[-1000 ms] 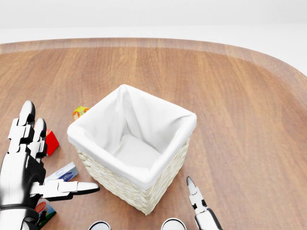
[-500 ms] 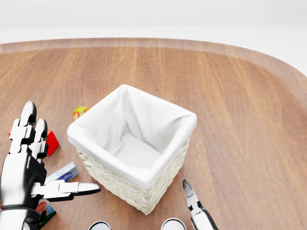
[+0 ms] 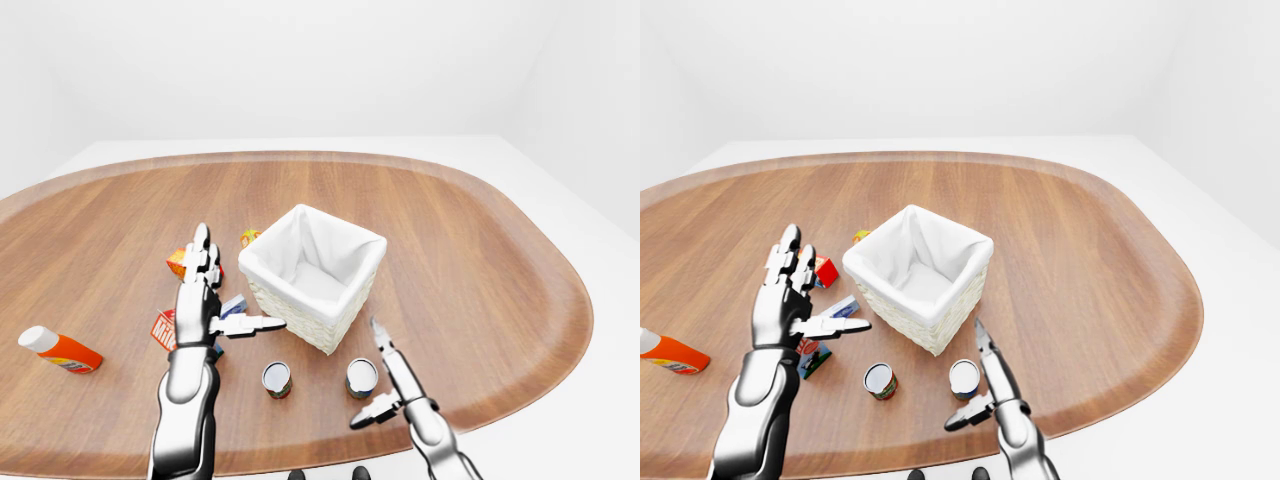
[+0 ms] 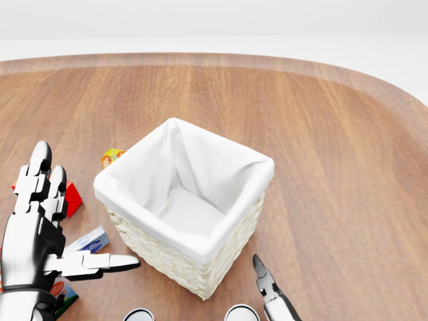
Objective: Pick up the alphabet soup, and put it in the basket.
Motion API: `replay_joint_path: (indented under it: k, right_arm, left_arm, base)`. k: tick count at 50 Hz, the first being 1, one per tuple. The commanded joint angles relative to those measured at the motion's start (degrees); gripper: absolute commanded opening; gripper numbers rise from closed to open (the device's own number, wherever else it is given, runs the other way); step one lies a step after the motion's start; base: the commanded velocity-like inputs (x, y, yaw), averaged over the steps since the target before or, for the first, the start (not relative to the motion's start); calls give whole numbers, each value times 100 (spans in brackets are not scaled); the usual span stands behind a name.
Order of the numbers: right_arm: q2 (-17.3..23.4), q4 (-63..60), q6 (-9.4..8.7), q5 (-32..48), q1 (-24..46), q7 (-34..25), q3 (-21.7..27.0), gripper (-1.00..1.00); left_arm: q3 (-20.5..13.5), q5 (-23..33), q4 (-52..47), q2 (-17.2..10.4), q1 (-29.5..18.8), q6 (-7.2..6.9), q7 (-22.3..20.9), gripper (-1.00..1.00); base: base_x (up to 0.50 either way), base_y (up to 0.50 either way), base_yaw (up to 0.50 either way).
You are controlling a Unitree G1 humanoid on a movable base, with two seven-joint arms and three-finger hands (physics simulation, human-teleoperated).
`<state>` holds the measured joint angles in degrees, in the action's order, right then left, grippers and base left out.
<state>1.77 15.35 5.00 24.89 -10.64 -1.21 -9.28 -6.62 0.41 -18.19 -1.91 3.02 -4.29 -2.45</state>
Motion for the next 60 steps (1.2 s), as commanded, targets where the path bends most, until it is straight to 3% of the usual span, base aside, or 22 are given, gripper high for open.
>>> replay_joint_path:
  k: [1,12,45,60]
  right_arm:
    - [-12,301,0,37,119,17,42,100]
    - [-29,648,0,72,267,59,105,100]
    - [-136,972,0,152,546,169,117,100]
    - [-186,1279,0,212,653,273,34,100]
  left_arm:
    - [4,8,26,-3,1,25,1,100]
    - [8,16,118,-5,-13,102,1,100]
    - [34,29,82,2,-2,67,12,100]
    - [31,34,153,-3,-25,115,12,100]
  base:
    - [0,0,0]
    - [0,0,0]
    - [0,0,0]
    - [0,0,0]
